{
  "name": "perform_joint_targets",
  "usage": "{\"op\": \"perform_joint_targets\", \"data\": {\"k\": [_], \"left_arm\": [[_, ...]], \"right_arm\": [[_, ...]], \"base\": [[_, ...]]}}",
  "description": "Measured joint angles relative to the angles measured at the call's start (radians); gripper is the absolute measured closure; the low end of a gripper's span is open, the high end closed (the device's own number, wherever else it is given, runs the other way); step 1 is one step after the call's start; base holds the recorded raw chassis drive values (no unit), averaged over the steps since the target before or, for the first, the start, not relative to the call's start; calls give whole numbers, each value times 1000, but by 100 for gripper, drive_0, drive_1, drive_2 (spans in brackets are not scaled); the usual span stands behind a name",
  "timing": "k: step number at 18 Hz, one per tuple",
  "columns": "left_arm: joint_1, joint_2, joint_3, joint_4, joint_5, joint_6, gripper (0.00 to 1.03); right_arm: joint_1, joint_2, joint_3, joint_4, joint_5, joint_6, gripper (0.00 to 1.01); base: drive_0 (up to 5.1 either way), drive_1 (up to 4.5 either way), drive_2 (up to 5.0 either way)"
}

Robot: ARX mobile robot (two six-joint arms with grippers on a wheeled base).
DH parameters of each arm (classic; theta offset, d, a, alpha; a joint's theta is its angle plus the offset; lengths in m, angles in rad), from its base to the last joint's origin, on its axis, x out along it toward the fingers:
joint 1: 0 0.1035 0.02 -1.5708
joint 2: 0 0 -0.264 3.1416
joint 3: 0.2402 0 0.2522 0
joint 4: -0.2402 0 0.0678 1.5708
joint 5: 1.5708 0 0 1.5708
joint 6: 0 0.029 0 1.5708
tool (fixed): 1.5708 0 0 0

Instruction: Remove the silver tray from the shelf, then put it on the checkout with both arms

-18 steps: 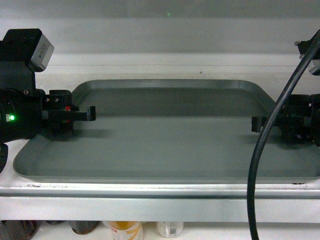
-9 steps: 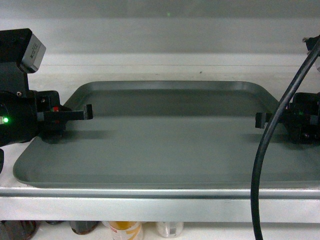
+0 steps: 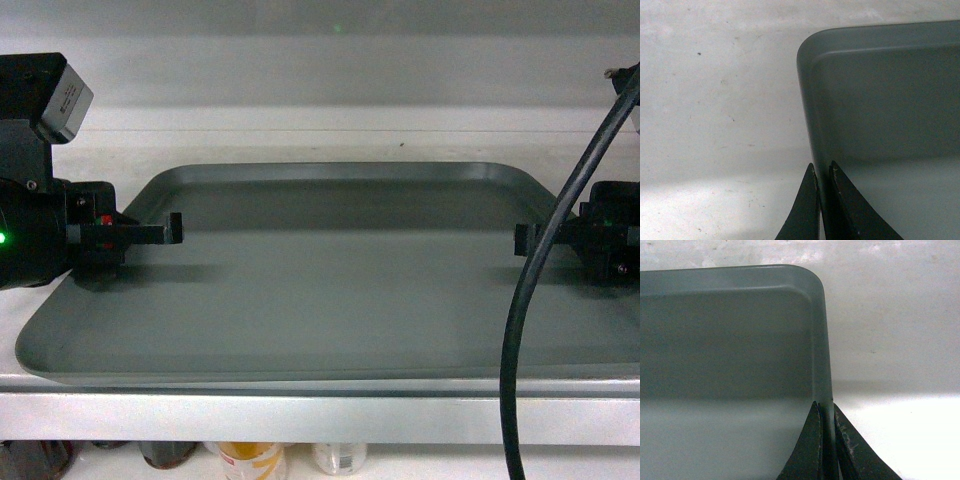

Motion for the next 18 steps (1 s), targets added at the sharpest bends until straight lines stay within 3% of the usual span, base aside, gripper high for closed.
{"op": "perform_joint_targets", "data": {"k": [7, 13, 18], "left_arm": [[-18, -85, 41, -49, -22, 38, 99], [-37, -138, 63, -79, -43, 60, 99], [-38, -138, 63, -79, -43, 62, 99]], "right_arm": [[0, -71, 36, -78, 19, -9, 98], [-8, -180, 97, -260, 11, -15, 98], [-10, -180, 97, -265, 8, -14, 98]], "base": [[0, 0, 0], [0, 0, 0], [0, 0, 0]]}}
